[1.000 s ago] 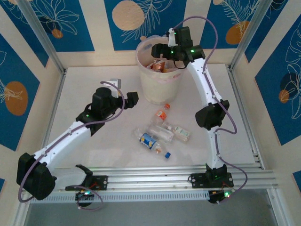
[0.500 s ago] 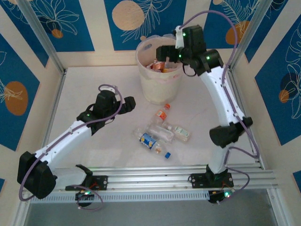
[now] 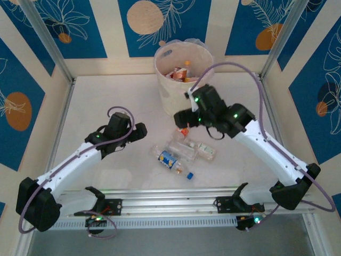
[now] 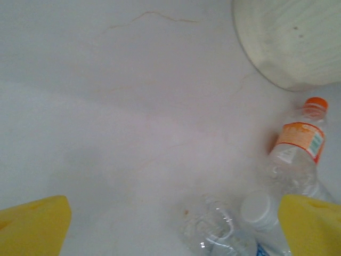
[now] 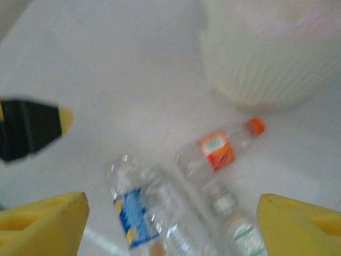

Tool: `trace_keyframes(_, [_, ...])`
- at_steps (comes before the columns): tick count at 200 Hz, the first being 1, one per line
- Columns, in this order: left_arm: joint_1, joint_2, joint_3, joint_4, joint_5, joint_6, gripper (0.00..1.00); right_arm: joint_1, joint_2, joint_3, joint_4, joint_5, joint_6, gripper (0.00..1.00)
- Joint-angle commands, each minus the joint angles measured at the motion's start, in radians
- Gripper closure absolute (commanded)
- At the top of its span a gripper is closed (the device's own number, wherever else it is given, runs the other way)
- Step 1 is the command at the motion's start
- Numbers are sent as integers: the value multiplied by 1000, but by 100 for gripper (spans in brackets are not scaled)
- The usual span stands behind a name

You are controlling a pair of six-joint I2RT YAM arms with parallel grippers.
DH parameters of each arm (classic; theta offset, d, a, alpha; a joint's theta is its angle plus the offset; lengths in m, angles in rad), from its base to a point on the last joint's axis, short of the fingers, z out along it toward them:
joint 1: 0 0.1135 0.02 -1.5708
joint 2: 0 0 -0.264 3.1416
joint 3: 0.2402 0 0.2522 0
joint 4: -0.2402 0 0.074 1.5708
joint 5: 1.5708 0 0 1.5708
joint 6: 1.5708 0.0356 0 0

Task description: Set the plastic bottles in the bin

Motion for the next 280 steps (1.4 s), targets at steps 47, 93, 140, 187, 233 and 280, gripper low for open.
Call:
trace_keyframes(47, [-5, -45, 2, -159, -288, -97, 0, 314, 91, -194, -88, 200, 132, 19])
trace_keyframes(93, [-4, -100, -5, -199, -379, -116, 0, 369, 208, -222, -35, 118, 122, 23])
trace_keyframes(140, [-3, -152, -11, -227, -453, -116, 0, 408, 347, -200, -21, 118, 91, 28])
trace_keyframes(187, [-1, -155, -3, -228, -459, -99, 1, 406, 436, -189, 26, 159, 65, 31])
trace_keyframes(233, [2, -152, 2, -226, -458, -90, 0, 396, 492, -182, 29, 187, 54, 32])
trace_keyframes(280, [3, -151, 5, -227, -459, -84, 0, 382, 525, -188, 57, 199, 38, 32])
